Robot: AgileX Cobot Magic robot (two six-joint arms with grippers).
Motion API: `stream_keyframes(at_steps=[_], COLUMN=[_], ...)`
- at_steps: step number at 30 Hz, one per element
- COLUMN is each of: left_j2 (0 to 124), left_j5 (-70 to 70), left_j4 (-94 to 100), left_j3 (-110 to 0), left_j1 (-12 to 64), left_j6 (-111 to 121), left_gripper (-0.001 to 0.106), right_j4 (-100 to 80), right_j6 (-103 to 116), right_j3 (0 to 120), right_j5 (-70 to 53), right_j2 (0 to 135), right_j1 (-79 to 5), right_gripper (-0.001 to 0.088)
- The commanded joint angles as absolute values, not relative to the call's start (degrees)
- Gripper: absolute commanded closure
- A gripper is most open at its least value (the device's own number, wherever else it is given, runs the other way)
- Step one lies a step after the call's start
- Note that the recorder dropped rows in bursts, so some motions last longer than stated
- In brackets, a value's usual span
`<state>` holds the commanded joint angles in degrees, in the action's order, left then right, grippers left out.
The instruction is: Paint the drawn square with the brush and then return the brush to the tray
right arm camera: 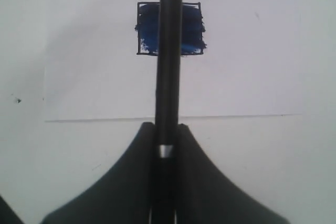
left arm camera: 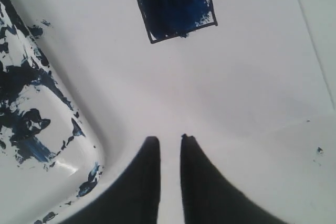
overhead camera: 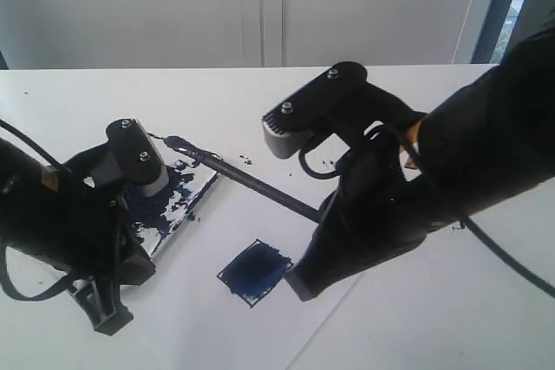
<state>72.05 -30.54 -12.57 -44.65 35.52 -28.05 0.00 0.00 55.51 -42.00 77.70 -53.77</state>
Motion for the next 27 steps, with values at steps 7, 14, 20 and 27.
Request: stream_keyframes(at_steps=[7, 14, 20, 27], left_j2=[68.3, 67.9, 67.9, 67.9], left_j5=[-30.8, -31.7, -31.4, -31.1], left_j4=[-10.2, 2.7, 8.7, 9.1], left_j3=[-44.6, -44.8, -44.8, -47.0], left_j1=[35.5, 35.5, 35.5, 35.5], left_j6=[-20.3, -9.9, -7.9, -8.0], left_gripper=[0.105, 0.105, 0.105, 0.105], right_j4=[-0.9, -1.0, -1.6, -3.0], right_j6=[0.0, 0.0, 0.0, 1.1], right_j3=[55.5, 55.5, 55.6, 56.6], right_j5=[-34.4, -26.7, -23.8, -20.6], right_j2=[85.2, 91.2, 95.8, 100.0], right_j1=[-53.8, -53.8, -53.8, -53.6], right_gripper=[0.0868, 0.0868, 0.0868, 0.0868])
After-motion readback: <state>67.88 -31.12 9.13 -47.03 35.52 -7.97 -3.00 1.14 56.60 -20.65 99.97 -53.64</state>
